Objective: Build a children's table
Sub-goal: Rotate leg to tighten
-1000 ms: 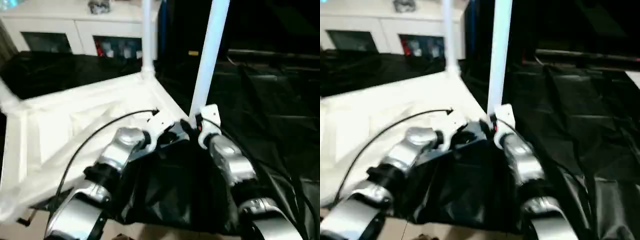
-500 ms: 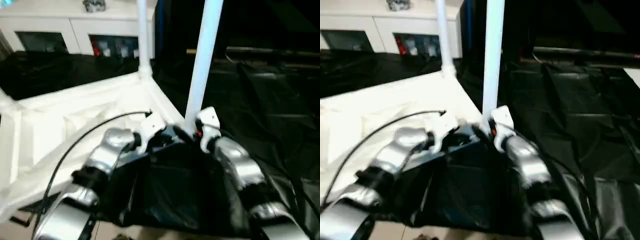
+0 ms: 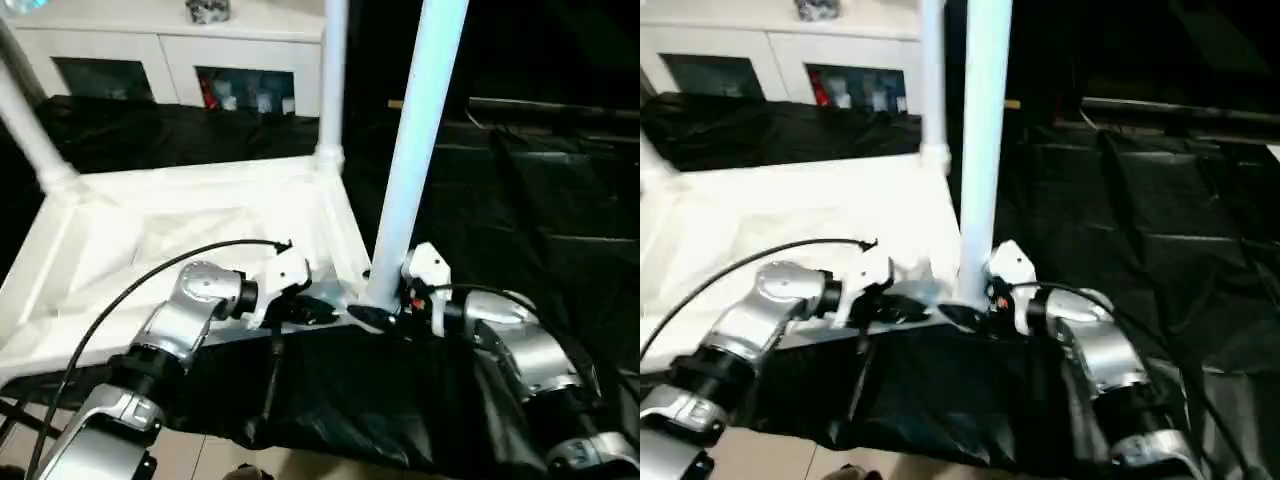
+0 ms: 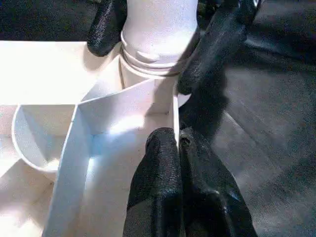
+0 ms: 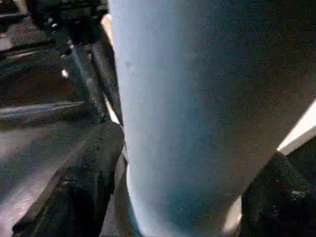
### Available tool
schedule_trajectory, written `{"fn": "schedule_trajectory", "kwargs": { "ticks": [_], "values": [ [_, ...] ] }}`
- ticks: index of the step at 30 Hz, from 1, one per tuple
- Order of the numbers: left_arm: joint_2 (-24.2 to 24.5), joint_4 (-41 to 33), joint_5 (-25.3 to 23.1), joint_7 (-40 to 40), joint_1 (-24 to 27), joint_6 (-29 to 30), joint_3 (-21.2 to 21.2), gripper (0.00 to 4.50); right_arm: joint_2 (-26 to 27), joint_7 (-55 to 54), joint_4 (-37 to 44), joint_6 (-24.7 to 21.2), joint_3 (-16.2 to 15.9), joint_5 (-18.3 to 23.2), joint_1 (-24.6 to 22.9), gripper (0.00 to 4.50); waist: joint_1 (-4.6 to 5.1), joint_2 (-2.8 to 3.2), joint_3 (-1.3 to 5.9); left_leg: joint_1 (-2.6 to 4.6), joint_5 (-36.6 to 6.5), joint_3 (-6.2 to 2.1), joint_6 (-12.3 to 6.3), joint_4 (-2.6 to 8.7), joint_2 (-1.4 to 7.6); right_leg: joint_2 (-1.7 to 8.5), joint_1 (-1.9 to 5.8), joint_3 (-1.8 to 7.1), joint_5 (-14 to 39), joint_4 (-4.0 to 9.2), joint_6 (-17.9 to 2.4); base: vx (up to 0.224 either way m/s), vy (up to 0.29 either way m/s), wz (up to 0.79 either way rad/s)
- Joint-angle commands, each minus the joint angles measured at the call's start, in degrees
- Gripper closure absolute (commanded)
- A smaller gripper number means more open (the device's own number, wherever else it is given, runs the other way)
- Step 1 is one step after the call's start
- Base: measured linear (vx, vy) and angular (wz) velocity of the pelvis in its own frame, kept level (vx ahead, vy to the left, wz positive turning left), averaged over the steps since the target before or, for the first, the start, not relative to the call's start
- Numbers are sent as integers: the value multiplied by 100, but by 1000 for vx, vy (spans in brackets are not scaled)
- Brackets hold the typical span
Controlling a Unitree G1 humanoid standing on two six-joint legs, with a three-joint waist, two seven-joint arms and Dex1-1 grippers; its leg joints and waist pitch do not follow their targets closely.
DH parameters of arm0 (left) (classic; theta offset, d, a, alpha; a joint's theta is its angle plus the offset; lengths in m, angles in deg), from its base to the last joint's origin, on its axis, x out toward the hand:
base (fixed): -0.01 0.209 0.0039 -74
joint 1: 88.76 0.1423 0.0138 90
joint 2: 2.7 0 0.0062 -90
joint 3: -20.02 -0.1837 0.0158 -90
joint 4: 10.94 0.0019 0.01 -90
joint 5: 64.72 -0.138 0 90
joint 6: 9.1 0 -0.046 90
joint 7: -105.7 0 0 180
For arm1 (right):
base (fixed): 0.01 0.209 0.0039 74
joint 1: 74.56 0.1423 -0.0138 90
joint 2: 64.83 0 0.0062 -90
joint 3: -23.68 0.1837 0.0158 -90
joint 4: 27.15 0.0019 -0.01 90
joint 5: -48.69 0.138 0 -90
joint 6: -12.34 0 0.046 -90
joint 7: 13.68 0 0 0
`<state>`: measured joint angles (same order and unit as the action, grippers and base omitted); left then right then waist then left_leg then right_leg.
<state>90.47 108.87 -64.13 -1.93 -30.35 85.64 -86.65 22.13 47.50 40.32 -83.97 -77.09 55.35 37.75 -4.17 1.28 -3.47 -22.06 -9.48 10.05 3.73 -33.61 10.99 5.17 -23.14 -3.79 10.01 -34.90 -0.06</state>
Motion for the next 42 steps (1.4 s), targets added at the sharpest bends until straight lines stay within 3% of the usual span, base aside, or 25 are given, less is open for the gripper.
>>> {"fn": "schedule_trajectory", "kwargs": {
  "ticks": [1, 5, 12, 15, 17, 18, 21, 23, 26, 27, 29, 31, 33, 37, 39, 42],
  "values": [
    [-73, -336, 203, 123, -107, -130, -88, 450, 54, 286, 208, -71, -338, 33, -75, 141, 2, -27, 373, 116, -1824, -51, -179, 442, 223, 318, 229, 250, 1999, 503, -1177, 0, 0, 0],
    [-45, -394, 217, 172, -87, -100, -89, 450, 32, 318, 241, -56, -377, 31, -89, 175, -13, -37, 390, 103, -1652, -48, -200, 434, 224, 312, 244, 250, 1745, 472, -1214, 0, 0, 0],
    [-180, -281, 149, -82, -113, -62, -27, 450, 162, 112, 287, -83, -322, 32, -164, 184, -21, -53, 393, 100, -1567, -39, -232, 420, 217, 308, 245, 246, 1687, 469, -1237, 0, 0, 0],
    [-455, 31, -48, -863, -296, 53, 96, 450, 583, -899, -133, -307, -25, -94, -24, 185, -23, -74, 372, 113, -1672, -37, -154, 423, 198, 315, 223, 245, 2062, 514, -1130, 0, 0, 0],
    [-544, 135, -114, -1108, -366, 92, 126, 450, 728, -1268, -287, -235, 42, -187, 30, 185, -3, -57, 364, 124, -1816, -66, -26, 440, 199, 326, 208, 232, 2396, 533, -1026, 0, 0, 0],
    [-704, 316, -212, -1521, -491, 179, 173, 450, 1007, -1956, -559, -325, 179, -297, 156, 185, 21, -53, 356, 140, -1899, -63, 44, 444, 183, 315, 180, 231, 2518, 555, -971, 0, 0, 0],
    [-854, 479, -287, -1877, -604, 250, 211, 450, 1249, -2570, -828, -337, 304, -381, 288, 185, 70, -57, 364, 114, -1959, -90, 72, 451, 171, 334, 217, 217, 2609, 567, -899, 0, 0, 0],
    [-1201, 730, -364, -2597, -808, 403, 314, 450, 1664, -3690, -1346, -319, 575, -478, 600, 185, 127, -36, 377, 124, -1938, -82, 113, 440, 166, 321, 181, 231, 2494, 557, -926, 0, 0, 0],
    [-1432, 838, -414, -2955, -897, 427, 344, 450, 1921, -4367, -1723, -313, 787, -506, 881, 185, 123, -36, 389, 119, -1852, -77, 64, 431, 159, 319, 207, 226, 2272, 558, -970, 0, 0, 0],
    [-1499, 872, -423, -3023, -920, 415, 348, 450, 1989, -4473, -1845, -245, 838, -506, 974, 185, 141, -35, 414, 77, -1666, -73, 11, 428, 157, 306, 240, 226, 1879, 513, -1043, 0, 0, 0],
    [-1579, 915, -444, -3004, -942, 309, 293, 450, 2091, -4537, -2027, -82, 966, -430, 1125, 185, 137, -34, 426, 92, -1532, -47, -75, 400, 150, 303, 239, 236, 1539, 496, -1146, 0, 0, 0],
    [-1574, 864, -412, -2871, -903, 239, 259, 450, 2091, -4418, -1993, -47, 998, -352, 1137, 129, 117, -40, 447, 65, -1218, -40, -210, 383, 159, 293, 279, 229, 1043, 438, -1250, 0, 0, 0],
    [-1557, 817, -389, -2777, -871, 188, 253, 450, 2083, -4318, -1969, -30, 997, -342, 1134, 113, 113, -33, 447, 60, -1113, -38, -266, 381, 158, 285, 293, 225, 839, 412, -1313, 0, 0, 0],
    [-1405, 656, -307, -2451, -759, 69, 210, 450, 1960, -4152, -1903, 46, 873, -460, 1083, 73, 124, -29, 427, 78, -1304, -33, -285, 391, 164, 293, 291, 221, 1053, 438, -1361, 0, 0, 0],
    [-1312, 627, -284, -2300, -707, -25, 182, 450, 1829, -3880, -1836, 138, 743, -518, 1015, 73, 132, -42, 413, 79, -1481, -35, -246, 401, 167, 304, 291, 224, 1372, 471, -1284, 0, 0, 0],
    [-1195, 526, -242, -2077, -611, -42, 150, 450, 1645, -3327, -1639, 223, 609, -486, 880, 73, 125, -51, 405, 86, -1511, -37, -249, 409, 181, 302, 284, 231, 1449, 473, -1249, 0, 0, 0]
  ]
}}
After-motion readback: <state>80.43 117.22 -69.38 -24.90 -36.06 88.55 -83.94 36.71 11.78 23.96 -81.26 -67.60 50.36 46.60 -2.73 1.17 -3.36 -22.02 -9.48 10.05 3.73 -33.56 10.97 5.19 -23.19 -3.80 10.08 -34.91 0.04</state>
